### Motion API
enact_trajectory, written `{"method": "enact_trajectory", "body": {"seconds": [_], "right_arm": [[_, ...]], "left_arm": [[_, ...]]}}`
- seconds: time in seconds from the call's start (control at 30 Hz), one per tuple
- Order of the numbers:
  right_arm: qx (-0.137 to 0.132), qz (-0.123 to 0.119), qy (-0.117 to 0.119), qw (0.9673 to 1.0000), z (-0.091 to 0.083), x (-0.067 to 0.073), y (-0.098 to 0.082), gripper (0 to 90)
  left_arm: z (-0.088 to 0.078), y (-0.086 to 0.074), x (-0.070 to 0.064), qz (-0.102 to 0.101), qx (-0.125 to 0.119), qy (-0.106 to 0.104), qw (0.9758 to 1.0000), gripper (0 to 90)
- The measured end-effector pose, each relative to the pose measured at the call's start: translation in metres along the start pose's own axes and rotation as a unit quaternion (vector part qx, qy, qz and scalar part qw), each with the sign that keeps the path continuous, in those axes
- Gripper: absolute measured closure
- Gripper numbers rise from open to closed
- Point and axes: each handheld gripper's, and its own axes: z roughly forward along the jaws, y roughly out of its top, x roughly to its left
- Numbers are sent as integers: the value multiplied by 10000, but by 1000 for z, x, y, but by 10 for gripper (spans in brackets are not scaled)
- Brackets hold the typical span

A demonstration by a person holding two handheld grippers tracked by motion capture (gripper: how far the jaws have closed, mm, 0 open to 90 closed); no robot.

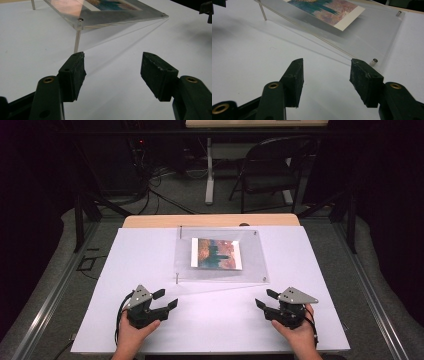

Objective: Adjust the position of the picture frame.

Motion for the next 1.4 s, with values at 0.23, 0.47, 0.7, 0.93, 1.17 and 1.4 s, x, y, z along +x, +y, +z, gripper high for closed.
{"method": "enact_trajectory", "body": {"seconds": [0.23, 0.47, 0.7, 0.93, 1.17, 1.4], "right_arm": [[36, 102, 38, 9999, -1, -3, 1, 458], [25, -29, -55, 10000, -2, -1, 3, 427], [-43, 142, -59, 9999, -5, -5, 6, 434], [-48, 213, -100, 9997, -9, -11, 6, 449], [-97, 379, -93, 9992, -11, -15, 4, 461], [-67, 474, -51, 9988, -10, -15, 3, 468]], "left_arm": [[0, 0, 1, -103, 20, -15, 9999, 369], [2, 2, 6, -376, -37, -7, 9993, 385], [6, 14, 11, -472, -75, 101, 9988, 399], [14, 24, 22, -653, -34, 139, 9978, 437], [24, 21, 28, -572, 207, 190, 9980, 523], [39, 24, 33, -452, 400, 309, 9977, 610]]}}
